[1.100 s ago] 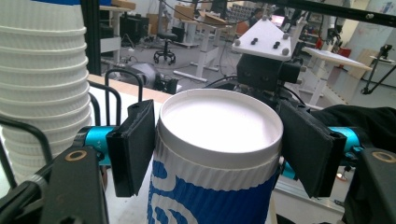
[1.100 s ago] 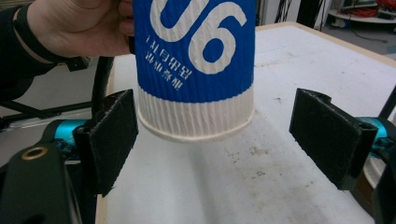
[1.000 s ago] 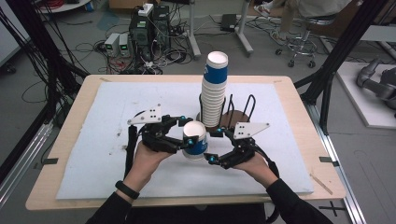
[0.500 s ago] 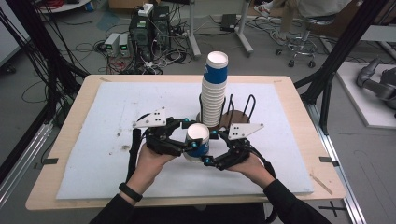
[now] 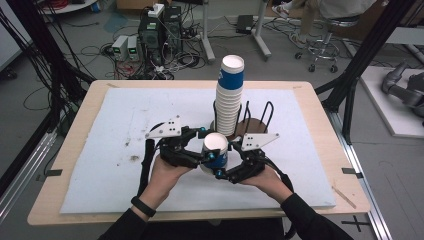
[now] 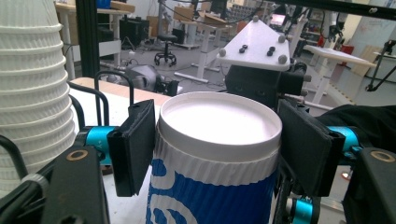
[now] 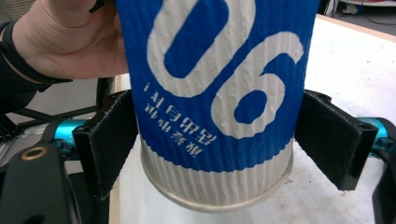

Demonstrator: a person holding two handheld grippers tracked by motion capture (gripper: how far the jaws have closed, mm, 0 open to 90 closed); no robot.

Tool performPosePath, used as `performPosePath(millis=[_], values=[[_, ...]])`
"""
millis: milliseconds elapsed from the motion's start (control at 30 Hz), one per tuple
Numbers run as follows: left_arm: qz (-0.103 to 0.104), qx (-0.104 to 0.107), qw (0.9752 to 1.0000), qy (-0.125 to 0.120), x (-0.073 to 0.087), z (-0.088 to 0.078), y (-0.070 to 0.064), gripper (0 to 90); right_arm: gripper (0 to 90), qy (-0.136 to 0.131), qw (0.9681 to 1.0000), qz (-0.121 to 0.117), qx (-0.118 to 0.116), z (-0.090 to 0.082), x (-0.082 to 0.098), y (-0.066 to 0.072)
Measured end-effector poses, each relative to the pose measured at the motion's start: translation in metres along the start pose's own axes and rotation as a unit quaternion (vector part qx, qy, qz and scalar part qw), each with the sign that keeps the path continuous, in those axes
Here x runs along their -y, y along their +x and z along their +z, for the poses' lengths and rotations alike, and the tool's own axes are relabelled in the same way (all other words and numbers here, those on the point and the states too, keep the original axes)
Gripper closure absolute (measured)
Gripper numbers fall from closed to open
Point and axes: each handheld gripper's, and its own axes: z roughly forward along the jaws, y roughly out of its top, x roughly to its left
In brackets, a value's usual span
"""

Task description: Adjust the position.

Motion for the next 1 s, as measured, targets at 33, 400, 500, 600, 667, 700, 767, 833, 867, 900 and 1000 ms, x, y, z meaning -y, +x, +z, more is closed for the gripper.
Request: performPosePath(millis=[33,400,500,600,667,700,767,833,867,900,1000], values=[[-0.001,0.001,1.0000,-0.001,0.000,0.000,0.000,30.4,15.7,0.000,1.0000,0.002,0.000,0.001,0.000,0.001],[-0.011,0.012,0.9998,0.012,0.000,-0.002,0.003,29.9,22.2,0.022,0.9996,-0.018,-0.004,-0.001,-0.003,-0.001],[-0.015,0.018,0.9996,0.018,-0.001,-0.003,0.004,29.6,23.8,0.036,0.9989,-0.029,-0.006,-0.003,-0.006,-0.002],[-0.021,0.023,0.9989,0.034,-0.002,-0.002,0.005,28.8,24.4,0.047,0.9983,-0.033,-0.010,-0.004,-0.007,-0.002],[-0.022,0.023,0.9981,0.053,-0.003,0.000,0.005,27.7,24.6,0.048,0.9982,-0.034,-0.013,-0.005,-0.008,-0.003],[-0.019,0.022,0.9978,0.060,-0.003,0.000,0.005,27.3,24.6,0.055,0.9980,-0.027,-0.014,-0.006,-0.008,-0.003],[-0.021,0.022,0.9968,0.074,-0.003,0.002,0.005,25.5,24.7,0.061,0.9975,-0.031,-0.016,-0.006,-0.009,-0.003],[-0.017,0.023,0.9956,0.089,-0.005,0.003,0.004,25.4,24.6,0.070,0.9968,-0.036,-0.017,-0.006,-0.009,-0.003],[-0.012,0.023,0.9947,0.099,-0.005,0.004,0.004,25.1,24.6,0.079,0.9960,-0.038,-0.018,-0.006,-0.009,-0.002],[-0.009,0.023,0.9937,0.110,-0.006,0.004,0.003,25.1,24.6,0.088,0.9951,-0.041,-0.016,-0.006,-0.010,-0.002],[0.001,0.021,0.9905,0.136,-0.008,0.006,0.001,25.2,24.6,0.115,0.9918,-0.053,-0.019,-0.004,-0.012,0.000]])
